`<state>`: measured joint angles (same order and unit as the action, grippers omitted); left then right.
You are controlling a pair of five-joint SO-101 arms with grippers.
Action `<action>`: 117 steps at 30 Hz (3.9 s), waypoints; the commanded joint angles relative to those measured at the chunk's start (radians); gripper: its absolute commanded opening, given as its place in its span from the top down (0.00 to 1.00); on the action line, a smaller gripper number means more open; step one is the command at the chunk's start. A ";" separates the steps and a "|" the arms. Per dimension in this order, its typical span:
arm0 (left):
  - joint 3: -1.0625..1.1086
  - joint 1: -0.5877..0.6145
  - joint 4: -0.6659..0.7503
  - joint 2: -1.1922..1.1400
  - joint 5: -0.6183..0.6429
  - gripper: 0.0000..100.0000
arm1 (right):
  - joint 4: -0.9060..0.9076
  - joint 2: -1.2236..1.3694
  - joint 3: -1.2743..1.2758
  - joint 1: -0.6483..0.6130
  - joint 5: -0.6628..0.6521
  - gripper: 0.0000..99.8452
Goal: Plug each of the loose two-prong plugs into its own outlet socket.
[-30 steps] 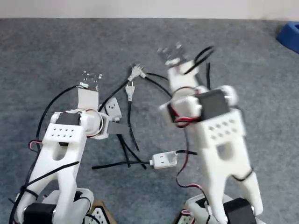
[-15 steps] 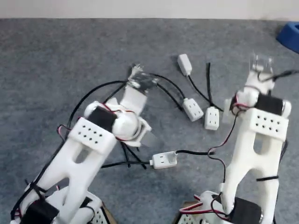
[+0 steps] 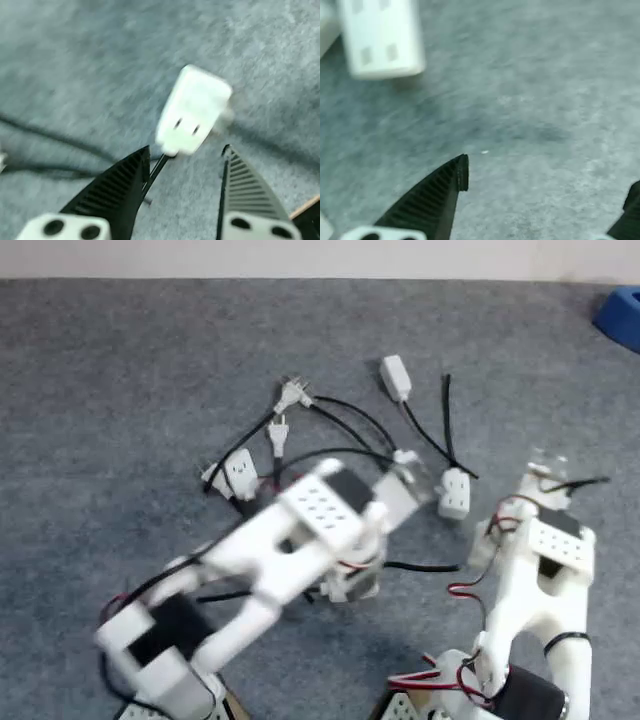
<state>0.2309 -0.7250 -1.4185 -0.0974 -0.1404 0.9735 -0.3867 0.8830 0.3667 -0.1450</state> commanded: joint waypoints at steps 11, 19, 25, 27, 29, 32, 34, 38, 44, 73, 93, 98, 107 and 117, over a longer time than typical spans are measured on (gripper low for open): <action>-0.136 -0.065 -0.009 -0.282 -0.005 0.78 | -0.028 -0.025 0.005 0.104 -0.089 0.55; -0.147 0.022 0.005 -0.323 -0.021 0.77 | -0.021 -0.033 0.007 0.102 -0.091 0.55; -0.148 0.018 0.028 -0.343 -0.040 0.81 | -0.021 -0.033 0.008 0.101 -0.091 0.55; -0.168 0.021 0.021 -0.335 -0.041 0.86 | -0.021 -0.028 0.008 0.101 -0.091 0.55; -0.183 0.030 0.020 -0.325 -0.041 0.88 | -0.021 -0.027 0.008 0.099 -0.091 0.55; -0.229 0.068 0.005 -0.312 -0.023 0.88 | -0.021 -0.035 0.030 0.084 -0.091 0.55; -0.269 0.107 -0.008 -0.297 -0.015 0.90 | -0.022 -0.035 0.051 0.050 -0.091 0.55; -0.389 0.237 -0.057 -0.246 -0.055 0.92 | -0.022 -0.035 0.065 0.016 -0.091 0.55; -0.680 0.593 -0.078 -0.217 -0.066 0.89 | -0.022 -0.035 0.067 0.013 -0.091 0.55; -1.583 1.380 0.264 -0.881 -0.235 0.78 | -0.015 -0.035 0.142 -0.166 -0.091 0.55; -1.583 1.210 -0.367 -0.883 -0.290 0.70 | 0.097 -0.036 0.131 -0.262 -0.091 0.55; -1.557 1.175 -0.370 -0.883 -0.221 0.70 | 0.107 -0.036 0.130 -0.268 -0.091 0.55; -0.970 1.076 -0.368 -0.545 -0.218 0.70 | 0.298 -0.035 -0.101 -0.430 0.006 0.55; -0.585 1.018 -0.328 -0.173 -0.264 0.70 | 0.274 -0.024 -0.170 -0.556 0.048 0.55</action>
<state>-0.4196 0.3583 -1.7637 -0.3675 -0.3629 1.2820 -0.3928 0.7234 -0.1795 -0.1020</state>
